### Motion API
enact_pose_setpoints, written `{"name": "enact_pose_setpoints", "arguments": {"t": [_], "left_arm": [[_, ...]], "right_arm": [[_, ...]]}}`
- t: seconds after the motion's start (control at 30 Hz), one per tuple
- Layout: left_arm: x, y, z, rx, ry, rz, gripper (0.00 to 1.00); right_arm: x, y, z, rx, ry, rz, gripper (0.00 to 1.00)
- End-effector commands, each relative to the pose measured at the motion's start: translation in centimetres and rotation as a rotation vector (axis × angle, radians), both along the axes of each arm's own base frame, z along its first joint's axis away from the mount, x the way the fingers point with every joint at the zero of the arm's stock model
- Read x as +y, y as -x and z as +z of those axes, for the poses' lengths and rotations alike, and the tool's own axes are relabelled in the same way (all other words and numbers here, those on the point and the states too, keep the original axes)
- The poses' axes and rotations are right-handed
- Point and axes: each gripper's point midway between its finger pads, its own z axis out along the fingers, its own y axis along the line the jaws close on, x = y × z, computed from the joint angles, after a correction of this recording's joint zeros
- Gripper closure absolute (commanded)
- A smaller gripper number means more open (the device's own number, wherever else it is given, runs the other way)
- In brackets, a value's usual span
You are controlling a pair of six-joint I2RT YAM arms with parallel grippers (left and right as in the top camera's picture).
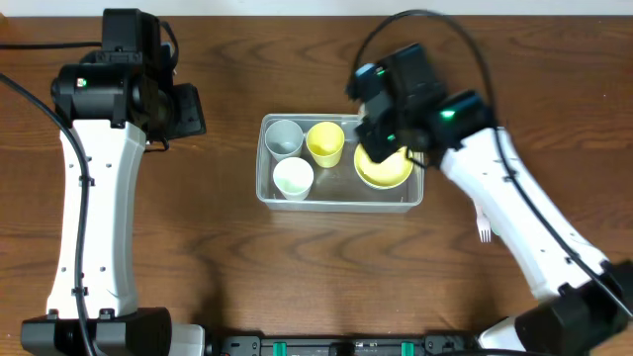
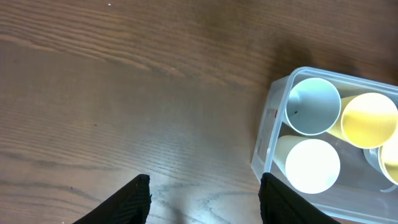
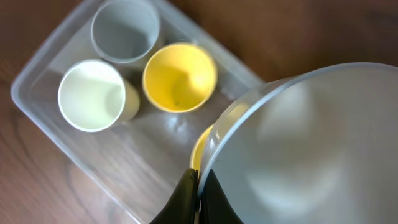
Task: Pack container
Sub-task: 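Stack the white bowl onto the yellow bowl, release, then move the right gripper to the mint-green spoon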
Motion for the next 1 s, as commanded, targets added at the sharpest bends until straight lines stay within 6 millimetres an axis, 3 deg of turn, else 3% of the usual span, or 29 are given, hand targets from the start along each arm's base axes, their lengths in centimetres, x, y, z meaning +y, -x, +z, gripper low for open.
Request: {"name": "enact_pose_setpoints", "arguments": {"t": [0.0,0.23,0.33,0.4,0.6,0.7,0.8,0.9,0.97], "left_arm": [[0.0,0.2,-0.4,0.017,0.007,0.009,0.43],[0.0,0.2,-0.4,0.017,0.007,0.009,0.43],[0.0,0.2,-0.4,0.017,0.007,0.009,0.42],[0.0,0.2,-0.4,0.017,0.007,0.009,0.42],[0.0,0.2,-0.4,0.02,0.007,0.008,0.42],[0.0,0.3,-0.4,0.021,0.007,0.008,0.42],[0.0,0.3,-0.4,0.023,0.007,0.008,0.43],[0.0,0.4,-0.5,0.025,0.007,0.008,0.42],[0.0,0.5,-0.5,0.029,0.007,0.009,0.42]], "right_arm": [[0.2,0.5,-2.6,0.059,0.065,-0.015,0.99],[0.3,1.5,-6.0,0.168,0.129,-0.009,0.98],[0.2,1.6,-6.5,0.183,0.138,-0.008,0.73],[0.3,1.6,-6.6,0.181,0.137,-0.009,0.64],[-0.2,0.3,-5.7,0.134,0.124,-0.071,0.66],[-3.2,-1.5,-3.2,0.04,0.159,-0.247,0.63],[-8.5,-3.2,1.4,-0.082,0.136,-0.505,0.59],[-14.5,-3.4,5.5,-0.15,0.044,-0.725,0.39],[-18.5,-2.8,6.8,-0.147,0.0,-0.834,0.28]]}}
